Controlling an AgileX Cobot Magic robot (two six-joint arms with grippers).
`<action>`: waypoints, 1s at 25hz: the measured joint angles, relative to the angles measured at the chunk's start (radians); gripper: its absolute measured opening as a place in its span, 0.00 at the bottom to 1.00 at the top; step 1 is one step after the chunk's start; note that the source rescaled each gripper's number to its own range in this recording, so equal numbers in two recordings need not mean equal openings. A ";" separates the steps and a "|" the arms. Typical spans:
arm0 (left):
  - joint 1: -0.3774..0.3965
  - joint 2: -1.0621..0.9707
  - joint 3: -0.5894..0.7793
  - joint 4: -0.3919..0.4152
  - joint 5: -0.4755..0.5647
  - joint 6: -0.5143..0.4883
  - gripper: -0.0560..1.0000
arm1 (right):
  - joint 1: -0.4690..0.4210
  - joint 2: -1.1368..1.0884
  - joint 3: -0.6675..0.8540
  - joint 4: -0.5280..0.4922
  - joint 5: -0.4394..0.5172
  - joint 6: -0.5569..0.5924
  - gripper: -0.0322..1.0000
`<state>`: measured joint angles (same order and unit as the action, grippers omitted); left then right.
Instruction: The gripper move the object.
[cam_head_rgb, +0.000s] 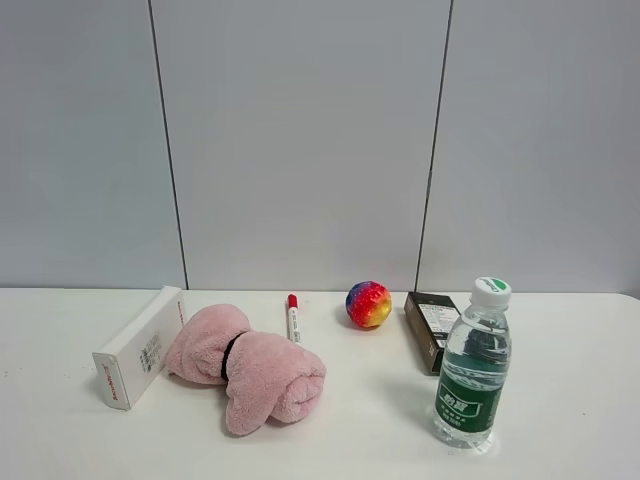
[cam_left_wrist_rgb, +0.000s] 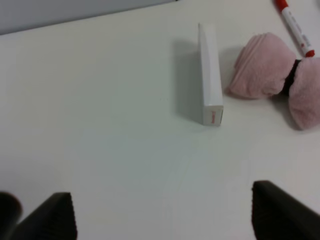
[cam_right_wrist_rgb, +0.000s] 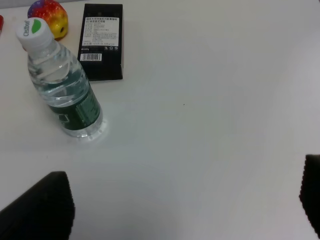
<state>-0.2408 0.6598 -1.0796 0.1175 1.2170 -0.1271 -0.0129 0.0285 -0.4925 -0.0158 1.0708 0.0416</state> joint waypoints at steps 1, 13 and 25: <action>0.000 -0.038 0.010 0.010 0.000 0.000 0.84 | 0.000 0.000 0.000 0.000 0.000 0.000 1.00; 0.000 -0.388 0.225 0.051 0.001 -0.173 0.84 | 0.000 0.000 0.000 0.000 0.000 0.000 1.00; 0.279 -0.432 0.297 -0.124 0.001 0.091 0.84 | 0.000 0.000 0.000 0.000 0.000 0.000 1.00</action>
<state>0.0378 0.2277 -0.7823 -0.0063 1.2184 -0.0366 -0.0129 0.0285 -0.4925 -0.0158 1.0708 0.0416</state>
